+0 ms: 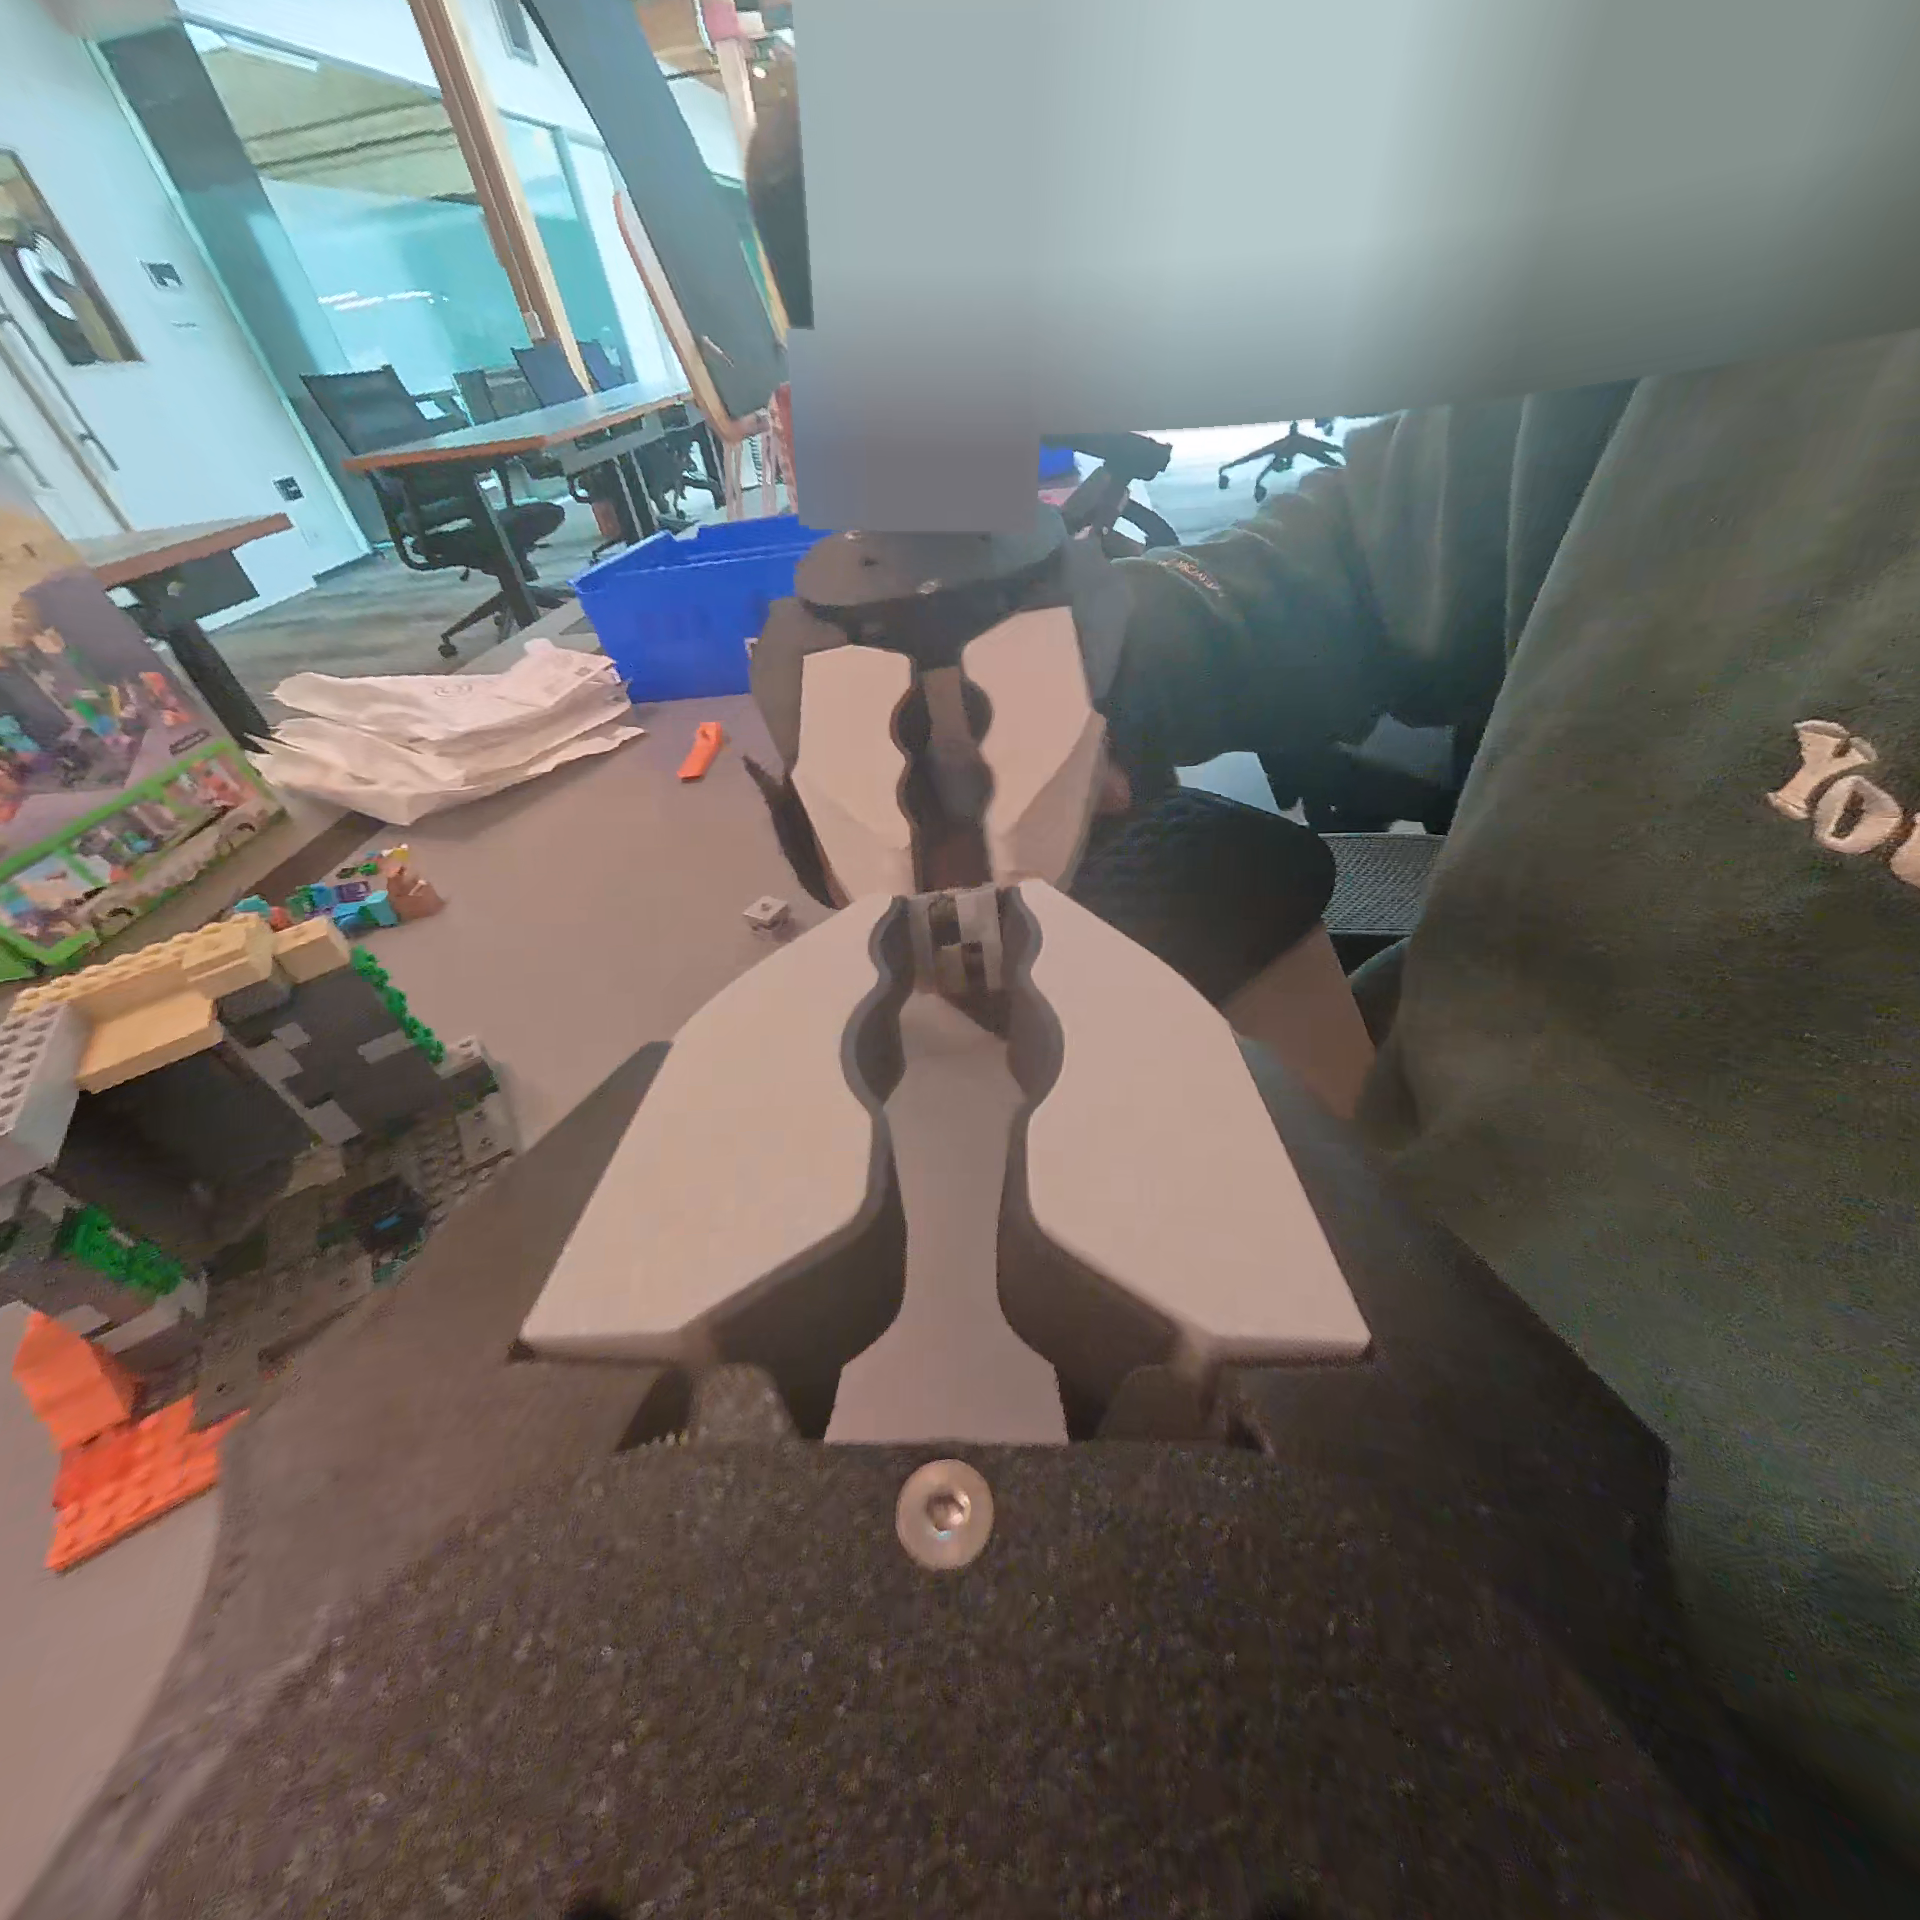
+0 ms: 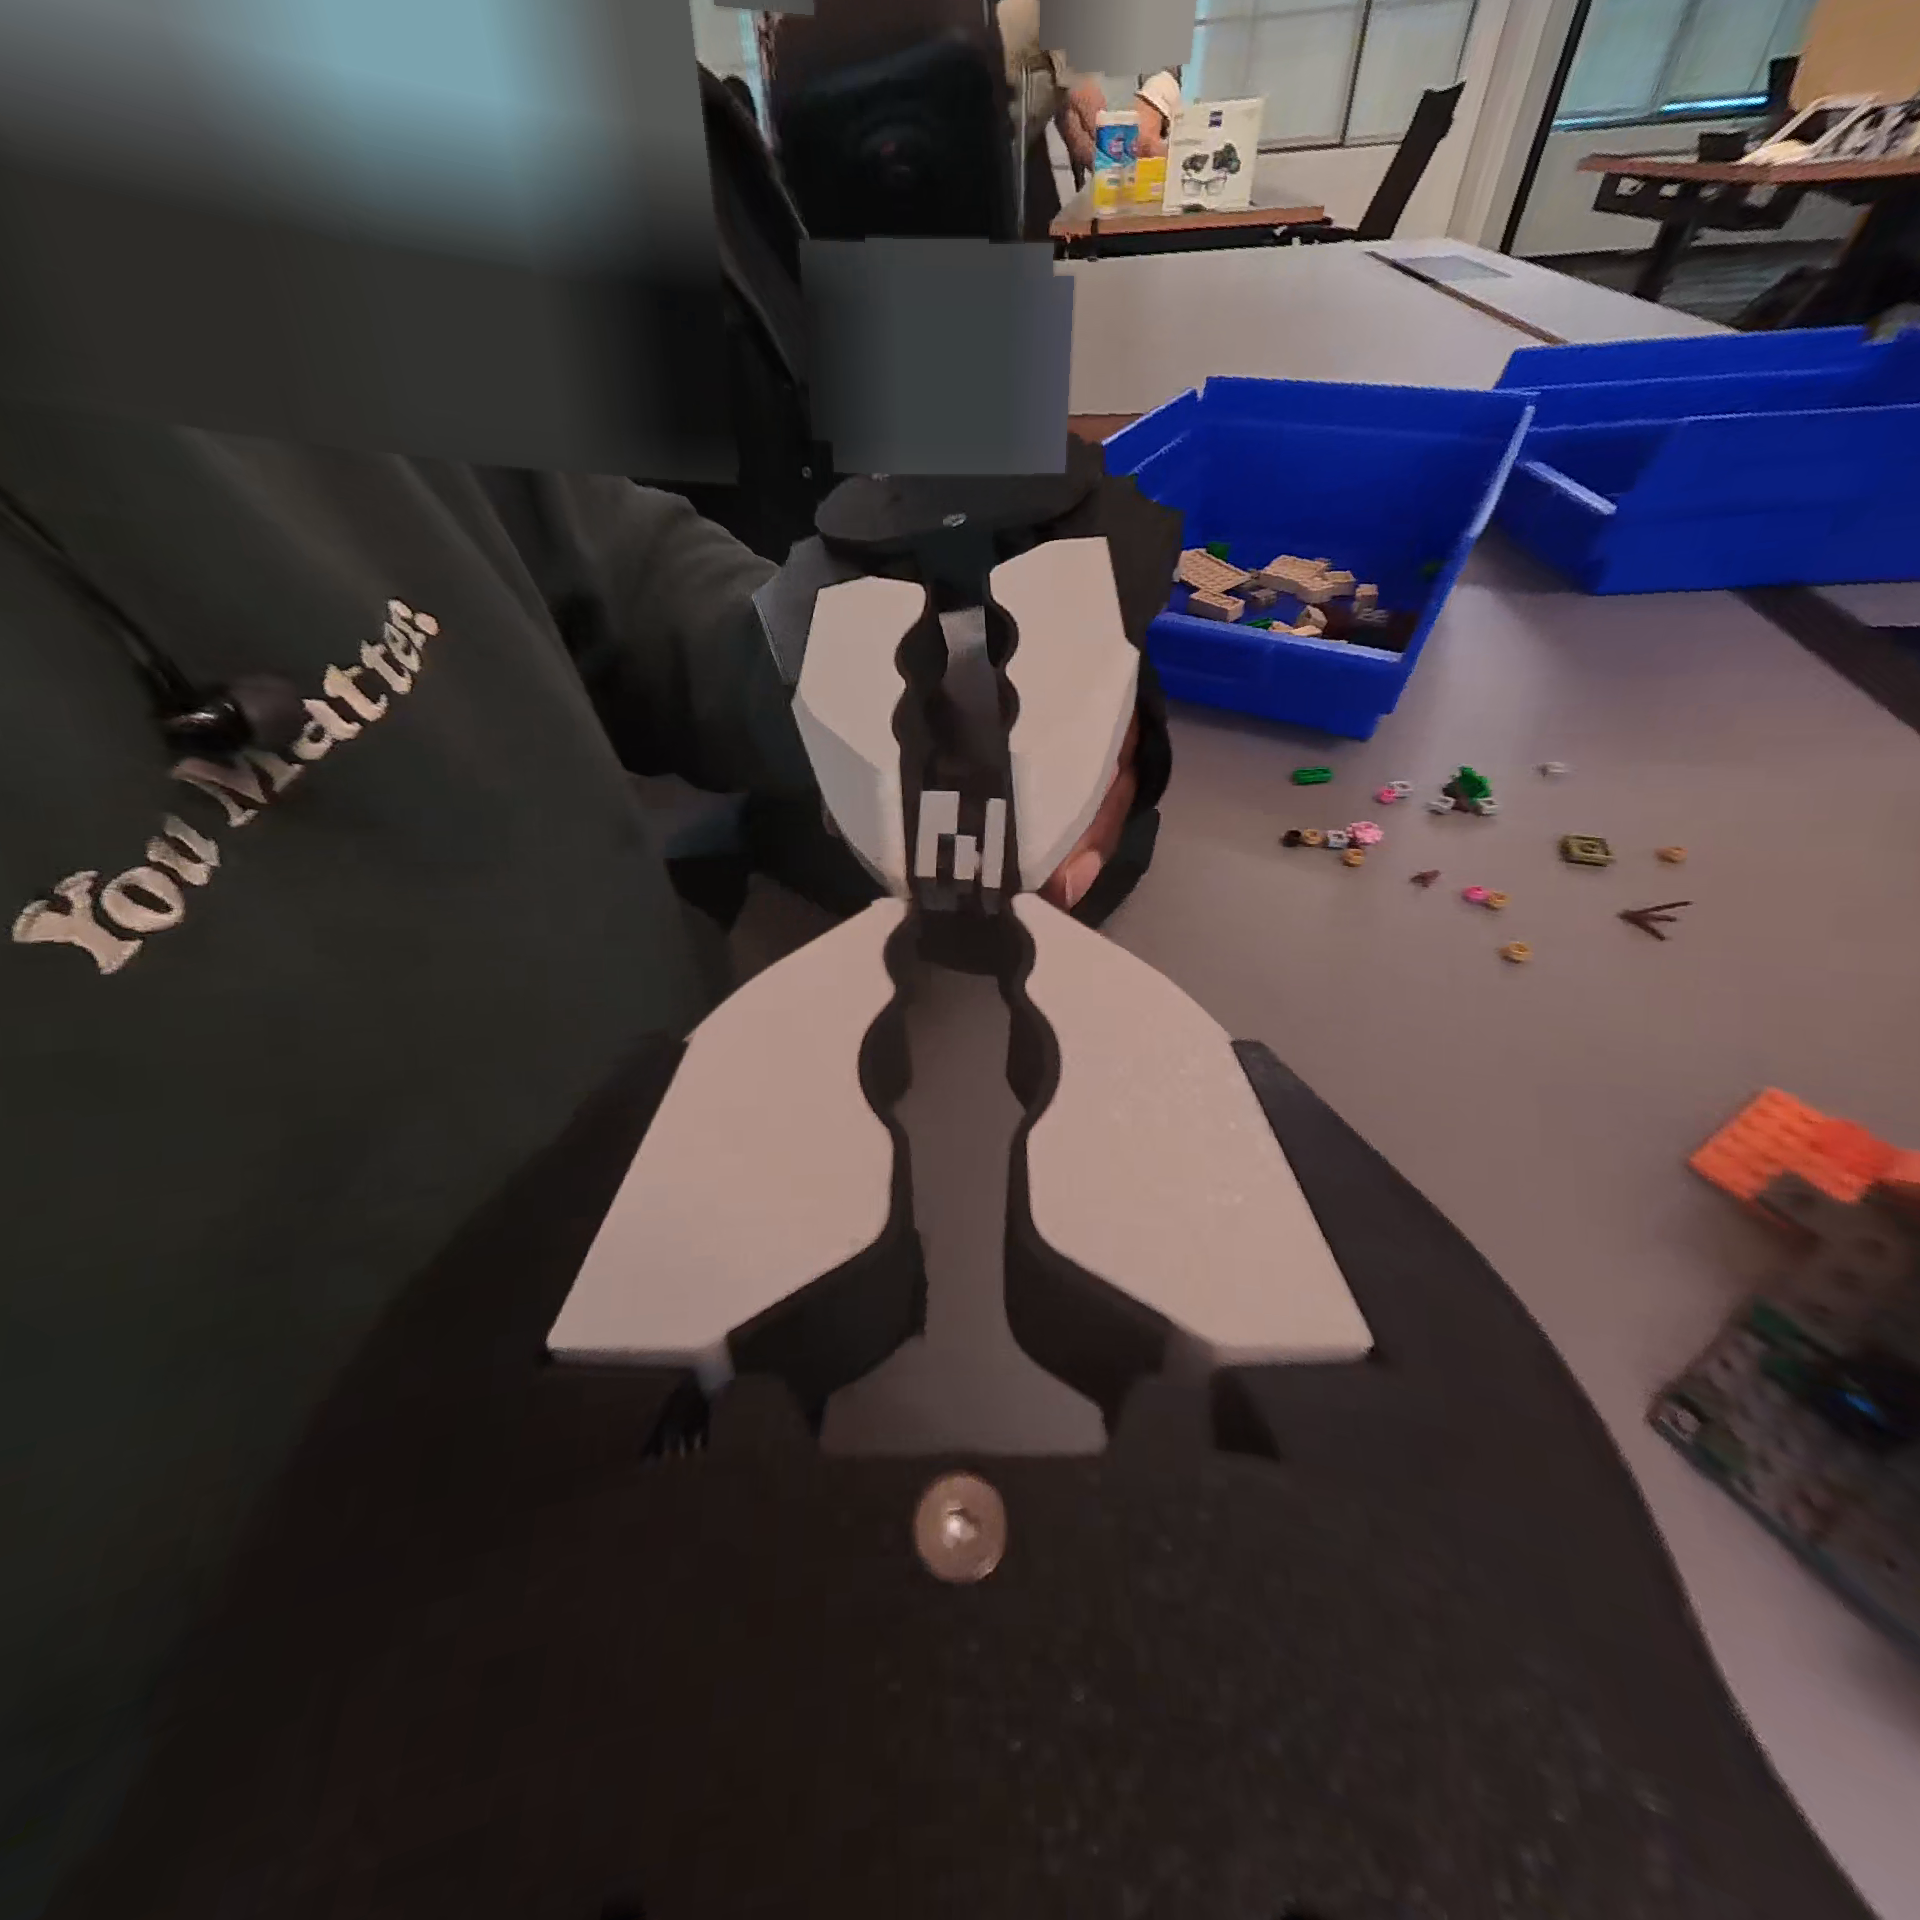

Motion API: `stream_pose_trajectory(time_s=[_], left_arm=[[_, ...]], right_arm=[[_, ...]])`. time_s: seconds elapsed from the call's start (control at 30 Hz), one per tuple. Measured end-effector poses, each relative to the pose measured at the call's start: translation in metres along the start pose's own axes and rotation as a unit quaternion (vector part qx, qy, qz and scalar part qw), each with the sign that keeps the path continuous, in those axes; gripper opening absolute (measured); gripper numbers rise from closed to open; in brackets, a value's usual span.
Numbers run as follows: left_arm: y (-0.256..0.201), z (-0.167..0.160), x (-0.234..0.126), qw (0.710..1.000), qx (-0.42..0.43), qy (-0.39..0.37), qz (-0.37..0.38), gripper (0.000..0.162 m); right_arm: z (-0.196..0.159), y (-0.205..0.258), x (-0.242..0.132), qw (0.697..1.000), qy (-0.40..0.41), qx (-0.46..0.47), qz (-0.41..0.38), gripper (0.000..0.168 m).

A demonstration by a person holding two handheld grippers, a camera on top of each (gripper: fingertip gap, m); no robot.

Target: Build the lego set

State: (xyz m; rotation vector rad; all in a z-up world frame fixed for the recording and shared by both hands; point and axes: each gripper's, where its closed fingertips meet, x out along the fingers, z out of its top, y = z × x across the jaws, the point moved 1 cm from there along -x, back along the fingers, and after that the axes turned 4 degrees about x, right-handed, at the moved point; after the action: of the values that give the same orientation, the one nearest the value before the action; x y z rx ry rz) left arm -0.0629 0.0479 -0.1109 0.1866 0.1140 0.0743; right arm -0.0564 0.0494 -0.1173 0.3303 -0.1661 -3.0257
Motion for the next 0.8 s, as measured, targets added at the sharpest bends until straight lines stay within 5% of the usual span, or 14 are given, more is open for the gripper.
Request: stream_pose_trajectory(time_s=[0.8], left_arm=[[0.002,-0.006,0.017,0.998,0.043,0.045,-0.008,0.017]], right_arm=[[-0.007,-0.007,-0.015,0.994,0.070,-0.069,-0.046,0.000]])
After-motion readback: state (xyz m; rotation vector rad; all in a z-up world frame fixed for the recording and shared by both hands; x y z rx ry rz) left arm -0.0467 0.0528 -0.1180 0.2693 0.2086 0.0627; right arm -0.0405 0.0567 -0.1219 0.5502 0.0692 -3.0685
